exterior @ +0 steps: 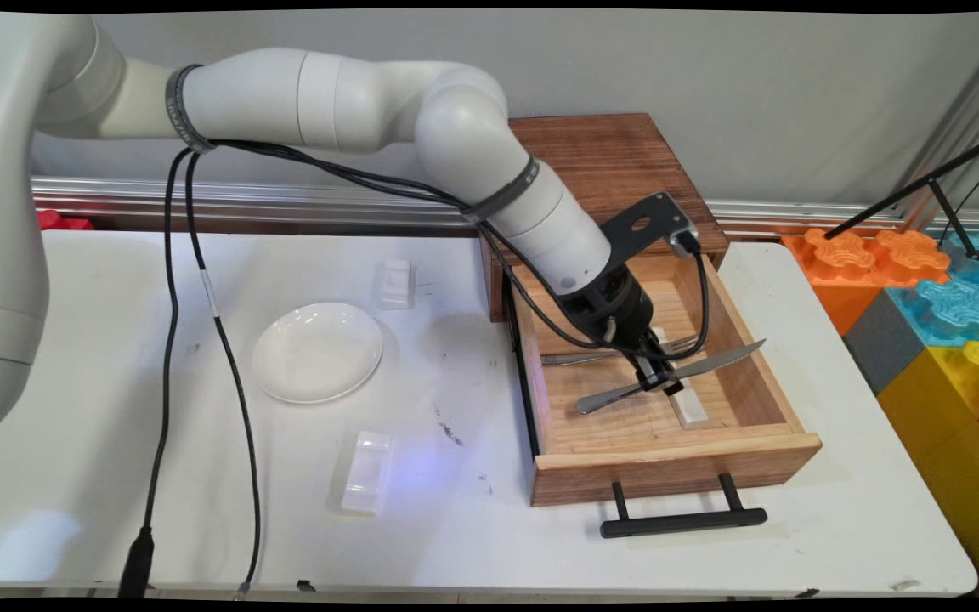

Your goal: Place the picked object into the drawer

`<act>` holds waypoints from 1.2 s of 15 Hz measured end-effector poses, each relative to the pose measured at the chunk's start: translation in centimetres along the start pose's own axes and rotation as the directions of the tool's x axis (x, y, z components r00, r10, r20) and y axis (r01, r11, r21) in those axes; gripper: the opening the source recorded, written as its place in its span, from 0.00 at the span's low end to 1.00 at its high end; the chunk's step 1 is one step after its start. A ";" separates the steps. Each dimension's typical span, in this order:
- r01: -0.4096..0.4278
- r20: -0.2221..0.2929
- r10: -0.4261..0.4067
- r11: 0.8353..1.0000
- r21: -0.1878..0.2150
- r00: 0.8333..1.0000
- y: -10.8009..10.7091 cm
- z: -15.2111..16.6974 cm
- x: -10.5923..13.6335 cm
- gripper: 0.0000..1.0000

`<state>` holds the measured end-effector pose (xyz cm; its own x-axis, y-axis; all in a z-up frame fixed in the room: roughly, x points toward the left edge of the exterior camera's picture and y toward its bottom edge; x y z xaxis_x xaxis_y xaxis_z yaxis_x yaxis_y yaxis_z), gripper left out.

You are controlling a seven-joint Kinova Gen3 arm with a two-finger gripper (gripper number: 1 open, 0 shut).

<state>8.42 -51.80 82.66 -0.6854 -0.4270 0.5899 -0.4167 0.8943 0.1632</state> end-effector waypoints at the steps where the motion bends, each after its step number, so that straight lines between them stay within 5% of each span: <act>1: -0.002 0.003 0.002 1.000 0.001 1.000 -0.1 0.3 -0.2 0.00; 18: -0.020 0.052 0.020 1.000 0.006 0.998 -1.6 3.7 -2.6 0.00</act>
<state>8.68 -52.56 77.94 -0.7235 -0.4155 0.5512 -0.4063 0.9019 0.1465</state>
